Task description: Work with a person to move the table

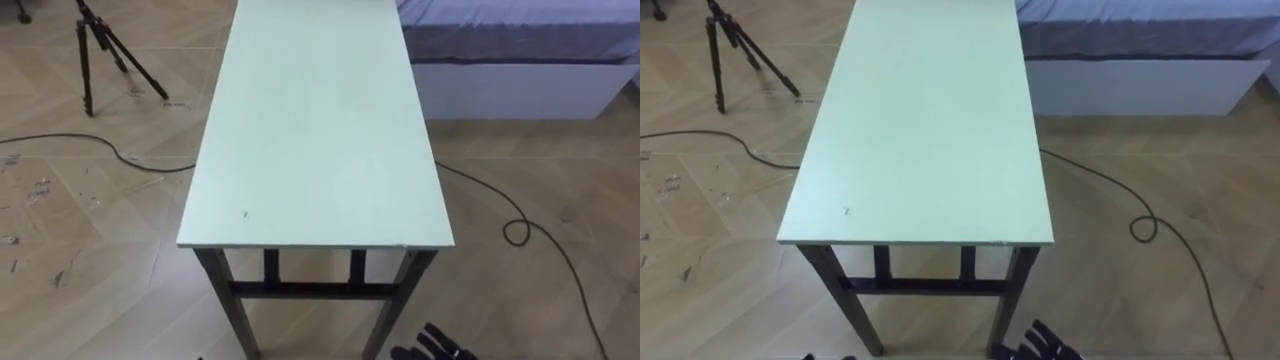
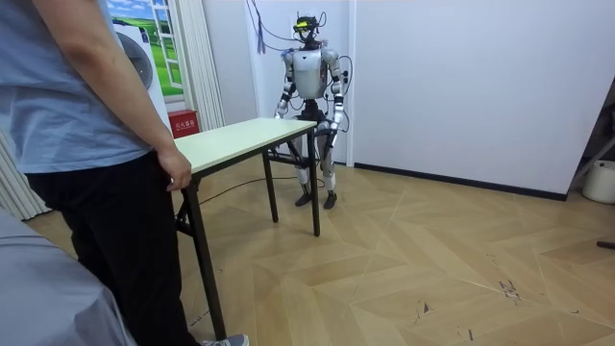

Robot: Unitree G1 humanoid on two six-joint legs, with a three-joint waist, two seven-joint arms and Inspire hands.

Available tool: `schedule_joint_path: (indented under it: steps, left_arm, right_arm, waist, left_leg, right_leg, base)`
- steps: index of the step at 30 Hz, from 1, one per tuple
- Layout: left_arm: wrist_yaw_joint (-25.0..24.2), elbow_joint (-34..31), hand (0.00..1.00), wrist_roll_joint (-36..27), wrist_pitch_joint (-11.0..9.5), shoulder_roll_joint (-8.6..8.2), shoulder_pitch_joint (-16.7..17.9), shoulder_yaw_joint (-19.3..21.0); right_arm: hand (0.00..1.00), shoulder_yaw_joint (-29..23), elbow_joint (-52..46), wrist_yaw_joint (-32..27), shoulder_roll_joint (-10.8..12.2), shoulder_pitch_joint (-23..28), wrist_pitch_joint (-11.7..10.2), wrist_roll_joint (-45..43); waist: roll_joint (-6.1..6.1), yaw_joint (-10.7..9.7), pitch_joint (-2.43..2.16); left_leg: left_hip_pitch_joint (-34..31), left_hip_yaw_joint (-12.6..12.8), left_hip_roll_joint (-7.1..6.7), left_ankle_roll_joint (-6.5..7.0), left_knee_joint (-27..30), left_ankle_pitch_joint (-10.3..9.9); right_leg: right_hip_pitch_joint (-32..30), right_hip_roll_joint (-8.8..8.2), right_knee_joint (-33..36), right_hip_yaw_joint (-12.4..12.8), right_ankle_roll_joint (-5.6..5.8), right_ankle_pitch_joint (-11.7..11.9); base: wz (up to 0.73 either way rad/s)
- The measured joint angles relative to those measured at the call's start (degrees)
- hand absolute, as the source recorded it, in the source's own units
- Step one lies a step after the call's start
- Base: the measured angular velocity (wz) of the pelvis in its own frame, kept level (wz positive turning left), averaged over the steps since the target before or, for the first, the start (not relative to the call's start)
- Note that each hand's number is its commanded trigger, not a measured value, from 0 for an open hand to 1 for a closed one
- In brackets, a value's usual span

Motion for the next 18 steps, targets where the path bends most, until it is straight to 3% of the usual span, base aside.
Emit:
schedule_joint_path:
  steps: [3,10,15,18]
  left_arm:
    - [-1.08,-4.22,0.0,-3.47,0.8,0.0,0.91,-2.99]
    - [-2.79,-15.17,0.0,-8.09,1.45,0.61,1.88,-6.57]
    - [-2.9,-17.2,0.0,-11.71,1.47,0.93,1.3,-9.26]
    - [-2.6,-17.19,0.0,-12.41,1.83,0.91,0.46,-9.44]
  right_arm:
    - [0.0,2.33,-4.59,1.04,0.0,0.79,1.13,4.33]
    - [0.0,5.83,-12.24,2.73,-0.03,2.2,1.68,8.77]
    - [0.0,7.02,-12.19,2.25,-0.04,1.89,1.67,10.47]
    - [0.0,7.63,-12.14,1.06,0.18,1.71,1.66,10.69]
  waist:
    - [-0.92,0.0,0.49]
    - [-0.73,-0.06,0.48]
    - [-0.04,-0.31,0.51]
    - [-0.29,-0.44,0.7]
  left_leg:
    - [0.1,-0.08,-0.01,0.0,0.01,0.0]
    - [0.52,-0.15,-0.08,0.0,0.06,0.0]
    - [0.86,-0.14,-0.03,0.0,0.02,0.0]
    - [1.0,-0.05,0.06,0.0,-0.09,0.0]
  right_leg:
    - [0.19,-0.04,0.03,-0.06,0.0,0.0]
    - [0.75,-0.1,0.02,0.0,0.07,0.05]
    - [0.86,0.12,0.04,0.49,0.07,0.05]
    - [0.91,0.26,0.04,0.6,0.03,0.07]
  base:
    - [0.02]
    - [0.0]
    - [-0.03]
    - [-0.01]
